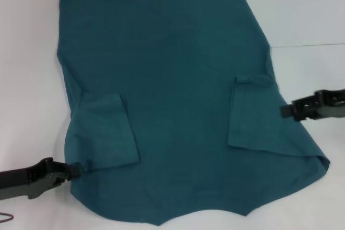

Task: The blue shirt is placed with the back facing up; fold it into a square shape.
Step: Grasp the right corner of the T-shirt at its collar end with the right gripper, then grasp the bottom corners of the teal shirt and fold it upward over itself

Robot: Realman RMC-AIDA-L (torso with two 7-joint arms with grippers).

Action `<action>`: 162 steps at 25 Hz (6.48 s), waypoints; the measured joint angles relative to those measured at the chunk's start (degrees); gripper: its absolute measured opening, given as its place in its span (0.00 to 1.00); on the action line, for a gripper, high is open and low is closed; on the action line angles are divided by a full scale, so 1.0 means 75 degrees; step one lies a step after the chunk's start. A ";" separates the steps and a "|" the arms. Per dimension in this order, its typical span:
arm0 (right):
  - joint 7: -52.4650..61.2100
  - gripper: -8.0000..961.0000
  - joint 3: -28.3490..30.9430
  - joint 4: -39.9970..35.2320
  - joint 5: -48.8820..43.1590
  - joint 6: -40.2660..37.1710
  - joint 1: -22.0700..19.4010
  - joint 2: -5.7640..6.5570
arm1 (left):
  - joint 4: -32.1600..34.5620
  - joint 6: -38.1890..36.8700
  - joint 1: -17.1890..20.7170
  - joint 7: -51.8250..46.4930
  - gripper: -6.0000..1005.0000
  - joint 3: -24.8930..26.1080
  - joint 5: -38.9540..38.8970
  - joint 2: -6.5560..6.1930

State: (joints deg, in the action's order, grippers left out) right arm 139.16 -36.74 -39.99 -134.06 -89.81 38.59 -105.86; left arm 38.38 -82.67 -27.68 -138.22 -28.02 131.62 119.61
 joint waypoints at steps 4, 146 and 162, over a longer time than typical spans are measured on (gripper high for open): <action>0.0067 0.54 0.0137 -0.0004 -0.0051 -0.0387 -0.0310 0.0330 | 0.0027 -0.0013 -0.0001 0.0006 0.03 0.0010 -0.0006 -0.0007; -0.1710 0.06 0.0874 -0.0594 -0.1672 -0.2149 -0.0914 -0.0682 | 0.1318 -0.2767 0.0497 0.0645 0.03 0.0250 0.1055 -0.0166; -0.1697 0.06 0.1447 -0.0521 0.1062 -0.0120 -0.0813 -0.0468 | 0.0387 -0.1166 -0.1329 -0.0836 0.03 0.0563 0.0572 -0.0732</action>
State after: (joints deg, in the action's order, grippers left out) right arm 126.43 -25.89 -43.90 -126.09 -90.70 32.50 -109.37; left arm 41.29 -91.42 -37.65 -144.49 -23.80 135.91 114.12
